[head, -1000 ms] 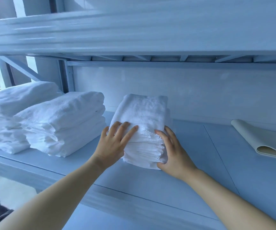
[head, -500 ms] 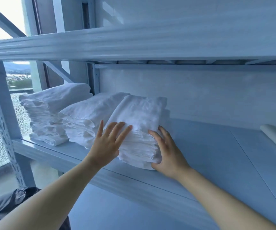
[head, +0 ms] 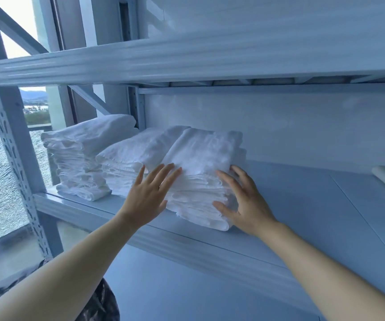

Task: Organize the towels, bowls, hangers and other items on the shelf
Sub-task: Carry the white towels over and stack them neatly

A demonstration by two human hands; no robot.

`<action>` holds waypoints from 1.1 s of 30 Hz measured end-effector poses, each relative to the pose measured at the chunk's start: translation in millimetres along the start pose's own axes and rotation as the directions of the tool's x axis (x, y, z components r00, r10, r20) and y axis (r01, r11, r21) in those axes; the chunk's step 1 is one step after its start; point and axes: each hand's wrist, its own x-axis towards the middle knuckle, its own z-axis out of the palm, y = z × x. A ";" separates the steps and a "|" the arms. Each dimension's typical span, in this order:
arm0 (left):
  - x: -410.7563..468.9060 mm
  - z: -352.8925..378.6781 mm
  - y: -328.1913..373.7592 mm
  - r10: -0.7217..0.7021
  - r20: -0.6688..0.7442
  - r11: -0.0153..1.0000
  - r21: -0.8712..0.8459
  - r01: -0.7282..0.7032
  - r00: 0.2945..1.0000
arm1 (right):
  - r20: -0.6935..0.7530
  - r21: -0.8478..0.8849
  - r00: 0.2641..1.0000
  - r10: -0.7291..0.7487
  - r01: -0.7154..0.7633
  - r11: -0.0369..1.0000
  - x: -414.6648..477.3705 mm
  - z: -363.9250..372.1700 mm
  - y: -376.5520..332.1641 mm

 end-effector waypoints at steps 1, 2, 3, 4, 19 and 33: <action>-1.7 -1.1 -2.7 -0.012 -0.004 1.000 0.003 0.012 1.000 | 0.007 0.001 1.000 0.022 -0.022 1.000 1.9 -1.2 -1.7; -3.2 -2.5 -5.5 -0.028 -0.008 1.000 0.004 0.028 1.000 | 0.012 0.005 0.999 0.041 -0.041 0.999 3.9 -2.1 -3.2; -4.5 -3.7 -8.5 -0.046 -0.010 0.999 0.005 0.046 0.999 | 0.012 0.014 0.998 0.057 -0.057 0.998 5.6 -2.6 -4.7; -5.7 -4.7 -11.8 -0.062 -0.009 0.998 0.008 0.062 0.998 | 0.010 0.025 0.997 0.070 -0.070 0.997 7.3 -2.8 -6.0; 0.5 11.3 -25.4 -0.271 0.201 0.956 -0.062 0.288 0.941 | 0.209 0.191 0.963 0.172 -0.213 0.958 15.0 5.6 3.6; 13.3 17.0 -18.7 -0.332 0.154 0.943 0.076 0.324 0.931 | 0.178 0.257 0.978 0.111 -0.155 0.954 21.3 13.1 20.5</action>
